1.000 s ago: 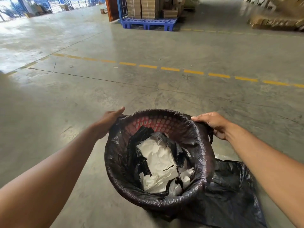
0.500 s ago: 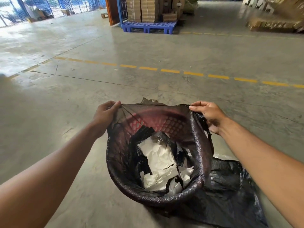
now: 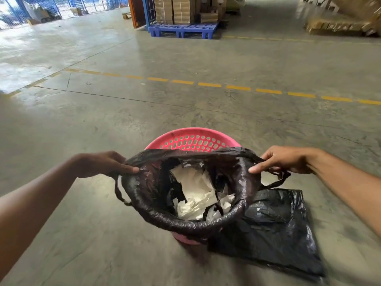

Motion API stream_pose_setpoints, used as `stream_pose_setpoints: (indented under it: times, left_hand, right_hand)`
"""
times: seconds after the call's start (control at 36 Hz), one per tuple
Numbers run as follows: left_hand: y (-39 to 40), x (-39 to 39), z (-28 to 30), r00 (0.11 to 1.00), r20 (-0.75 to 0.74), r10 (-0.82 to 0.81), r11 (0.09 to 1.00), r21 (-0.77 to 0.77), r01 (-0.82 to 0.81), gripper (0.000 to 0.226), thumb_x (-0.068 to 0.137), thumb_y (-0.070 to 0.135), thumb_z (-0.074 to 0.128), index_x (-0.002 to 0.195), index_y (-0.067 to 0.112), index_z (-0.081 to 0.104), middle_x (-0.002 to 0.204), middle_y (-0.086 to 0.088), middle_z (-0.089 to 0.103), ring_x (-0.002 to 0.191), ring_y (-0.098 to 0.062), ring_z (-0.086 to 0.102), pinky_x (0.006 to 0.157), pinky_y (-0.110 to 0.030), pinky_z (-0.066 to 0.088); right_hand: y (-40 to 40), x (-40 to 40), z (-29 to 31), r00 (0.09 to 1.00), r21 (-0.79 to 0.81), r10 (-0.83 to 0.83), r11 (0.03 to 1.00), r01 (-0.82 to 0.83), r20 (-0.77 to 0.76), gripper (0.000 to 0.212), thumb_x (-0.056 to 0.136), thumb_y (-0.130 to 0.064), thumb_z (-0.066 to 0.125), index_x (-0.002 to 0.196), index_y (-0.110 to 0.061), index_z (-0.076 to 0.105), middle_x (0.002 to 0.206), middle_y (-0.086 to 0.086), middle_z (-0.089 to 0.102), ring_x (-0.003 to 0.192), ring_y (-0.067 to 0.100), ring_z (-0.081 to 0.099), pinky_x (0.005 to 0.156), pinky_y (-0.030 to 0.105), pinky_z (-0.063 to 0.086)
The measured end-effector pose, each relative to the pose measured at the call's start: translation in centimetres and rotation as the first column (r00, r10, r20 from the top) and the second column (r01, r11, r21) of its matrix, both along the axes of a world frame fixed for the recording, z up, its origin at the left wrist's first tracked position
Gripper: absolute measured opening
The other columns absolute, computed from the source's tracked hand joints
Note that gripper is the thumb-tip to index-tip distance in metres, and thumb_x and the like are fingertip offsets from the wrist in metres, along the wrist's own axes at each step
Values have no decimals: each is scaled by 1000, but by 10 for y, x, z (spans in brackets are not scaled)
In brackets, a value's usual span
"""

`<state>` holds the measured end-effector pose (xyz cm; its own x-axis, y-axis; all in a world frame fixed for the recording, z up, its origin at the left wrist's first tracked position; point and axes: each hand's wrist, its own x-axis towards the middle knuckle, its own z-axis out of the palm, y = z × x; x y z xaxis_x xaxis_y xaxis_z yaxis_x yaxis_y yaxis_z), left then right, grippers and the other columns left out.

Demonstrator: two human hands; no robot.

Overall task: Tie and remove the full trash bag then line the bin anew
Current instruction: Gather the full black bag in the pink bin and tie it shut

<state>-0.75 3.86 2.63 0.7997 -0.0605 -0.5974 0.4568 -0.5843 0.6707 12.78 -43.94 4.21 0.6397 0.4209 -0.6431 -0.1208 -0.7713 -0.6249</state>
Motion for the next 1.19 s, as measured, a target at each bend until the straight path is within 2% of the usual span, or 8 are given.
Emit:
stream_pose_setpoints:
  times: [0.11, 0.25, 0.31, 0.56, 0.69, 0.89, 1.0, 1.19]
  left_hand:
    - [-3, -18, -5, 987, 53, 150, 978, -156, -140, 33, 88, 29, 76, 106, 2, 78, 107, -16, 78, 100, -18, 71, 94, -33, 55]
    - [-17, -55, -21, 941, -3, 339, 868, -385, -314, 21, 88, 16, 75, 108, 12, 79, 98, -9, 75, 82, -22, 74, 72, -31, 62]
    - [-20, -68, -26, 920, -18, 391, 834, -416, -362, 29, 87, 20, 75, 114, 8, 76, 92, -8, 73, 70, -20, 72, 63, -30, 62]
    - [-53, -79, 9, 874, 253, 414, 869, -396, -297, 83, 51, 52, 97, 123, 18, 75, 121, -18, 77, 107, -35, 74, 93, -43, 61]
    - [-86, -46, 62, 746, 479, 464, 880, -344, -326, 23, 90, 19, 75, 76, 11, 59, 80, -17, 70, 49, -11, 66, 45, -21, 53]
    - [-108, 9, 110, 707, 556, 437, 886, -400, -233, 24, 94, 26, 74, 78, 14, 59, 54, 5, 60, 38, -14, 57, 57, -34, 54]
    - [-129, 35, 112, 718, 568, 404, 896, -404, -185, 24, 97, 28, 70, 79, 15, 62, 60, 2, 55, 48, -14, 59, 53, -23, 52]
    - [-153, 59, 91, 619, 627, 473, 855, -495, -153, 31, 83, 50, 74, 68, 24, 73, 85, 10, 72, 94, -7, 64, 89, -32, 45]
  right_hand:
    - [-2, -21, -14, 980, 99, -189, 976, 194, -65, 39, 61, -34, 95, 84, -9, 77, 73, 4, 72, 58, 11, 57, 52, 23, 43]
    - [-22, -48, -25, 907, 393, -255, 837, 380, -335, 46, 68, -4, 88, 110, 1, 70, 104, 19, 77, 82, 23, 77, 79, 38, 64]
    - [-27, -57, -27, 891, 419, -309, 798, 433, -333, 42, 72, -1, 80, 113, -2, 70, 100, 15, 77, 75, 19, 75, 68, 31, 64]
    - [-4, -88, -2, 907, 587, -397, 704, 399, -141, 59, 63, -9, 83, 118, 1, 66, 98, 16, 75, 72, 22, 72, 62, 28, 63]
    - [34, -78, 37, 901, 686, -420, 686, 240, 105, 22, 81, 7, 73, 102, 2, 68, 90, 14, 70, 72, 17, 67, 68, 21, 59]
    - [77, -46, 70, 922, 651, -371, 728, 215, 109, 12, 85, 4, 72, 91, -7, 68, 82, 9, 67, 68, 17, 66, 58, 25, 60]
    - [99, -27, 84, 905, 626, -411, 736, 257, 112, 11, 91, -13, 70, 82, -14, 64, 75, 6, 59, 45, 10, 48, 53, 24, 47]
    - [120, -16, 84, 724, 660, -570, 720, 213, 389, 25, 83, -30, 79, 71, -13, 66, 63, -1, 56, 48, 5, 49, 54, 20, 41]
